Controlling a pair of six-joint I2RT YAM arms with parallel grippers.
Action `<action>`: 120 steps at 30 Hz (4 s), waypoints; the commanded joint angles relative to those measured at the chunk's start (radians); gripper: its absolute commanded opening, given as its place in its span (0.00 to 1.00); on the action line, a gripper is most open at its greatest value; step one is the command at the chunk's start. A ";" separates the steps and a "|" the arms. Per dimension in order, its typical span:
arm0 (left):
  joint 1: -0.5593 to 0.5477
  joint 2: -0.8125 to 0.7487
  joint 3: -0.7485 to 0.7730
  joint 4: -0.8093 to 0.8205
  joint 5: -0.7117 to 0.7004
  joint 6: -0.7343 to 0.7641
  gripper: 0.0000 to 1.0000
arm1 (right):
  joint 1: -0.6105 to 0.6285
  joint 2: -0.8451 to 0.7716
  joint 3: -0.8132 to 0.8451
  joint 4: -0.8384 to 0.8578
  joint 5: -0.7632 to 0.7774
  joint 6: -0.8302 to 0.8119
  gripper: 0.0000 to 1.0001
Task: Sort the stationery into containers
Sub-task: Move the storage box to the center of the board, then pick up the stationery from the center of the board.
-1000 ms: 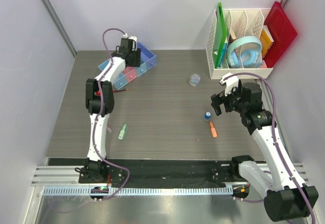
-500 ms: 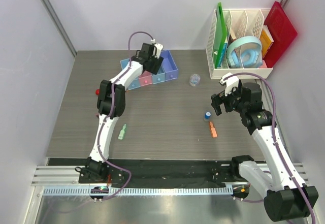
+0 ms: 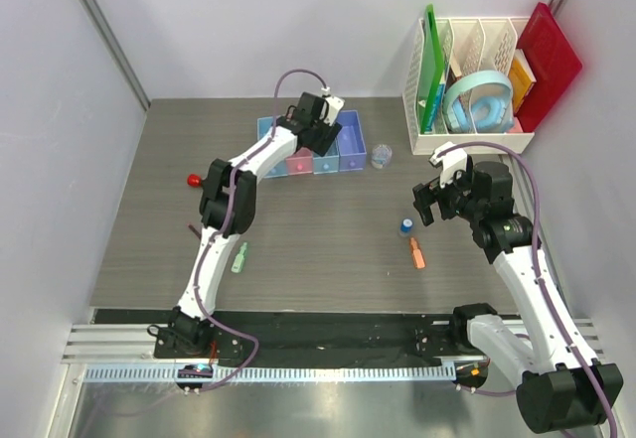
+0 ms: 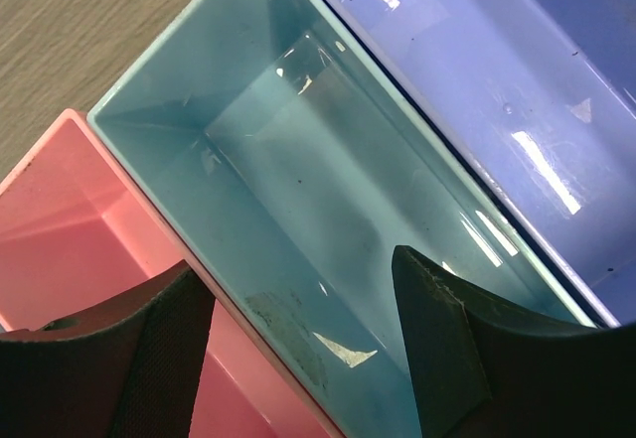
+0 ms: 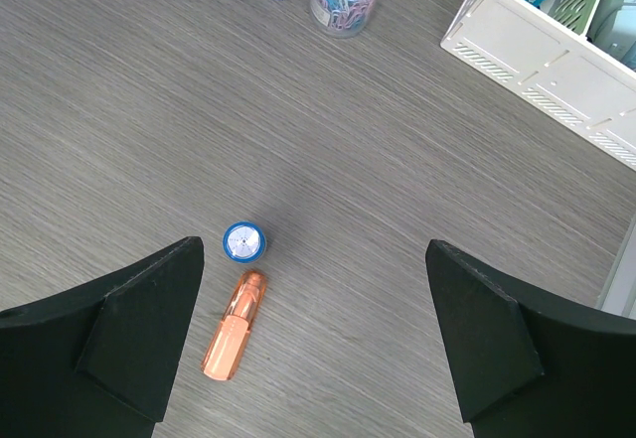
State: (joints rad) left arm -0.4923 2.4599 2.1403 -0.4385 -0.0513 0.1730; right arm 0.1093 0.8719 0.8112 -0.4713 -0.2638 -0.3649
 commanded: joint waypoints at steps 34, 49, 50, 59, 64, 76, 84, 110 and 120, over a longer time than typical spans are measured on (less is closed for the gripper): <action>-0.029 -0.214 -0.051 -0.049 -0.076 -0.162 0.80 | 0.000 -0.036 0.002 0.037 -0.003 0.001 1.00; 0.101 -0.518 -0.258 -0.086 -0.075 -0.124 0.89 | 0.001 0.241 0.106 0.129 -0.015 0.006 1.00; 0.133 -0.532 -0.305 -0.083 -0.067 -0.116 0.91 | 0.001 0.287 0.124 0.146 -0.012 0.014 1.00; 0.279 -0.648 -0.572 0.003 0.036 -0.079 1.00 | 0.001 0.787 0.443 0.237 -0.092 0.158 0.98; 0.284 -0.658 -0.660 0.061 0.030 -0.033 1.00 | 0.001 0.950 0.612 0.238 -0.103 0.195 0.95; 0.314 -0.581 -0.639 0.107 0.021 -0.047 1.00 | 0.064 1.150 0.769 0.240 -0.043 0.202 0.95; 0.327 -0.590 -0.660 0.110 0.045 -0.059 1.00 | 0.092 1.222 0.799 0.253 0.060 0.205 0.95; 0.344 -0.729 -0.766 0.096 0.379 0.011 1.00 | 0.122 0.931 0.755 0.099 0.121 0.240 0.31; 0.337 -0.930 -0.971 0.254 1.022 -0.093 1.00 | 0.118 0.786 0.734 0.077 -0.365 0.429 0.31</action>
State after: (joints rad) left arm -0.1505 1.6123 1.2148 -0.3149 0.6205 0.1593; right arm 0.2260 1.6684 1.5436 -0.4007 -0.3485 -0.0593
